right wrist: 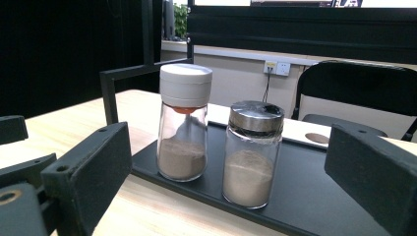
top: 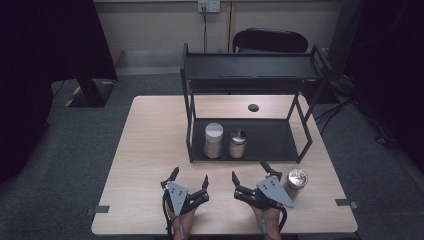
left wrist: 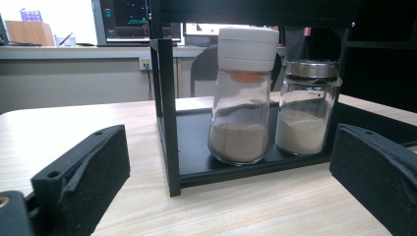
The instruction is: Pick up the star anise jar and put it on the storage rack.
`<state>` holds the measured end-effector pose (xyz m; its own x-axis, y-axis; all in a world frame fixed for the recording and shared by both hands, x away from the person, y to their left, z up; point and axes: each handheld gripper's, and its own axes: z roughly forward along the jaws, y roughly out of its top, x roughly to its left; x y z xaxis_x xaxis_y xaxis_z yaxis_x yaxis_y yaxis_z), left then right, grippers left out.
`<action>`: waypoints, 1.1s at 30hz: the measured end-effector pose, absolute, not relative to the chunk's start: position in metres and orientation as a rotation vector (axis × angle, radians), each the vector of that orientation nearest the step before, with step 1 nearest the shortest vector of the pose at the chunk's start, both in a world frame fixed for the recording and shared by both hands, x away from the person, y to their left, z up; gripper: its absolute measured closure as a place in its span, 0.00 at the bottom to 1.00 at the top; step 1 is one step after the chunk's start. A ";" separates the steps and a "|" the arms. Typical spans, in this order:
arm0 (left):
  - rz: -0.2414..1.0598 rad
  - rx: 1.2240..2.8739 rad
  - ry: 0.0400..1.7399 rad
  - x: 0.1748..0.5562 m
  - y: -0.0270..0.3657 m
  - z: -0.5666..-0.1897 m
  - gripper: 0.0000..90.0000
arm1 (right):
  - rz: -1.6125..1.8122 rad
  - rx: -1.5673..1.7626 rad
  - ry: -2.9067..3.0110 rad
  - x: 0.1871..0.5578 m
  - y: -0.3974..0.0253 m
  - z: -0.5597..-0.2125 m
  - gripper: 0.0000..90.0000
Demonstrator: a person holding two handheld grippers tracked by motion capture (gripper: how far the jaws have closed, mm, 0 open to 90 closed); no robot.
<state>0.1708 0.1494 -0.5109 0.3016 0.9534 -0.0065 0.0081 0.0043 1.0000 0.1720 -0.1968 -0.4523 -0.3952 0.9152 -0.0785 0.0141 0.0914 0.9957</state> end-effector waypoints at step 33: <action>0.975 1.337 0.992 0.171 0.149 -0.511 0.02 | 1.377 1.029 1.479 0.164 -0.220 -0.428 0.03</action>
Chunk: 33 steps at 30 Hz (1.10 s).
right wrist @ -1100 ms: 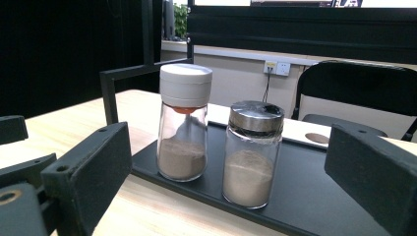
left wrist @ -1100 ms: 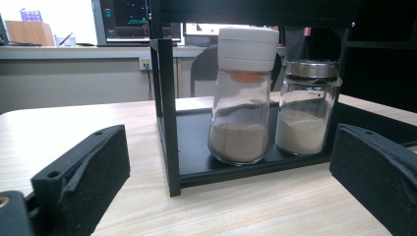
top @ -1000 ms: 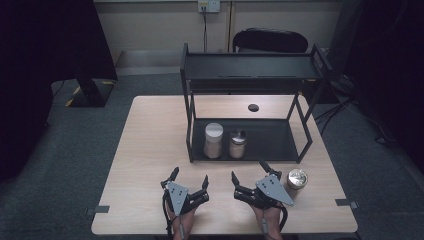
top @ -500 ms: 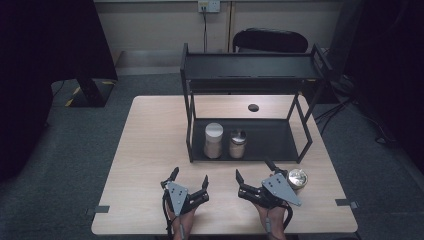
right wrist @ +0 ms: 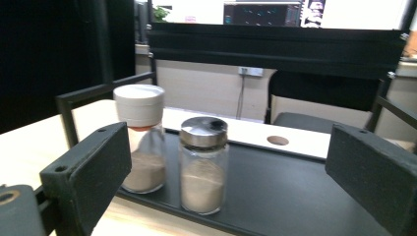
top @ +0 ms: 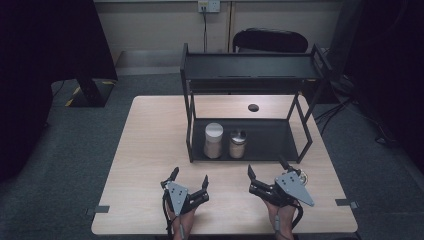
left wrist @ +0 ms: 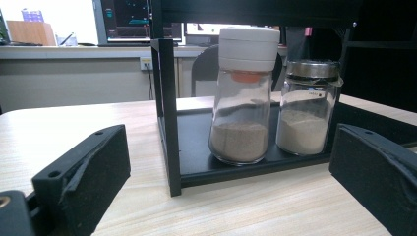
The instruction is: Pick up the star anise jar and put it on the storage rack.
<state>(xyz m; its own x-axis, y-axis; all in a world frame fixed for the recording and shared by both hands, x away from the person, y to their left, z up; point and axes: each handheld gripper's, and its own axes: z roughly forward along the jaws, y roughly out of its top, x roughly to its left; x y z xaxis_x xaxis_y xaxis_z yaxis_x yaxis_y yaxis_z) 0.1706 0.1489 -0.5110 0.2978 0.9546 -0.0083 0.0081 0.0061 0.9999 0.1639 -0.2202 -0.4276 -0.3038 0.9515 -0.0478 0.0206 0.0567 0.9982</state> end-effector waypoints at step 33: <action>0.976 1.338 0.991 0.171 0.149 -0.511 0.02 | 1.309 1.105 1.320 0.153 -0.241 -0.431 0.00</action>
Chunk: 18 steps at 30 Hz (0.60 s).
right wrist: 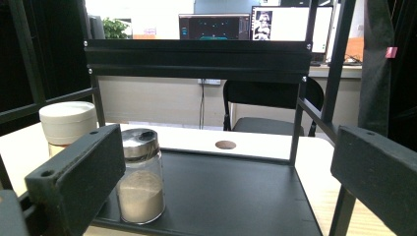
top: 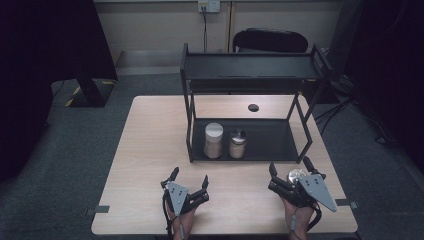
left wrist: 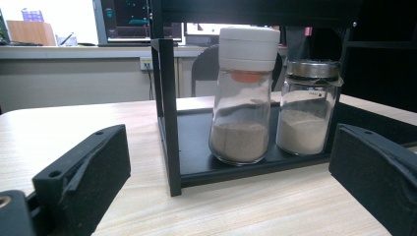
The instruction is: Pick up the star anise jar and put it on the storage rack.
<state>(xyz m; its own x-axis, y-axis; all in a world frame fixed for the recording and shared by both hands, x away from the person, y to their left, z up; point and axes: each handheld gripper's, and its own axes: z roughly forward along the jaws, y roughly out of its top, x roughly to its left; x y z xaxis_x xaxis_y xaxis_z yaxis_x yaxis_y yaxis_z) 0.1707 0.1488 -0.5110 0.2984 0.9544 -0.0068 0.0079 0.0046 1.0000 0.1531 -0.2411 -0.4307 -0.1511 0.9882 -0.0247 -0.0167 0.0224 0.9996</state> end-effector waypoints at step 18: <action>0.979 1.336 0.991 0.170 0.149 -0.511 0.02 | 1.275 1.152 1.270 0.150 -0.248 -0.441 0.00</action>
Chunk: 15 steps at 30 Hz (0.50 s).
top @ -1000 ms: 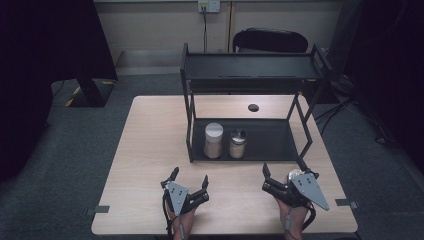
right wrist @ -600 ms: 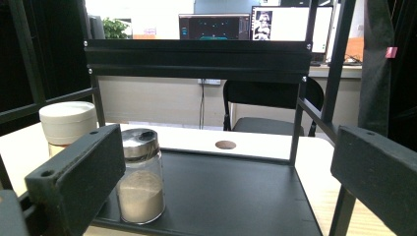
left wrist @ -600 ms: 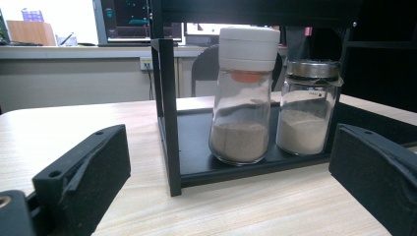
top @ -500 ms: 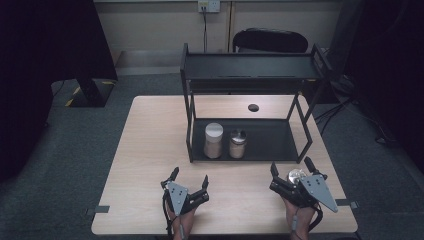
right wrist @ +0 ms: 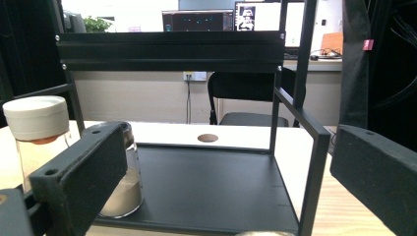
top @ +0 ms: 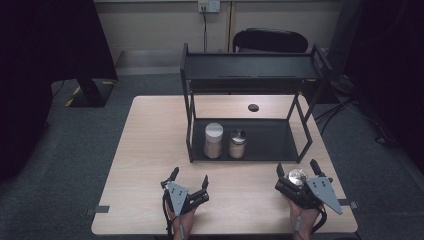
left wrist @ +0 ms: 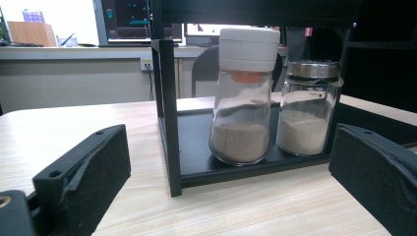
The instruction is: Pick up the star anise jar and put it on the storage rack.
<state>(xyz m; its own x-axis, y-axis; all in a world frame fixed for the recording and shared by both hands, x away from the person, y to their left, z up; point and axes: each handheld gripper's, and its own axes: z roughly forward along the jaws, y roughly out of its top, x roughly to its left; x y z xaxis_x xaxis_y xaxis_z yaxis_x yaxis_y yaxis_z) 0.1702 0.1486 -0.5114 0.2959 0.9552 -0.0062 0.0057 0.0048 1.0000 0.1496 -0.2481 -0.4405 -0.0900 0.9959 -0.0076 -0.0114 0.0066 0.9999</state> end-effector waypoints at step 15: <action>0.978 1.334 0.992 0.170 0.149 -0.511 0.02 | 1.259 1.188 1.258 0.146 -0.253 -0.457 0.06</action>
<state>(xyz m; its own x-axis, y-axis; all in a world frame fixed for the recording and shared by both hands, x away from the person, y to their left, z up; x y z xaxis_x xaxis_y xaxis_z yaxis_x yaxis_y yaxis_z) 0.1702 0.1488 -0.5115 0.2960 0.9551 -0.0081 0.0057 0.0067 1.0000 0.1457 -0.2526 -0.4575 -0.0644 0.9979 0.0076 0.0065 -0.0072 1.0000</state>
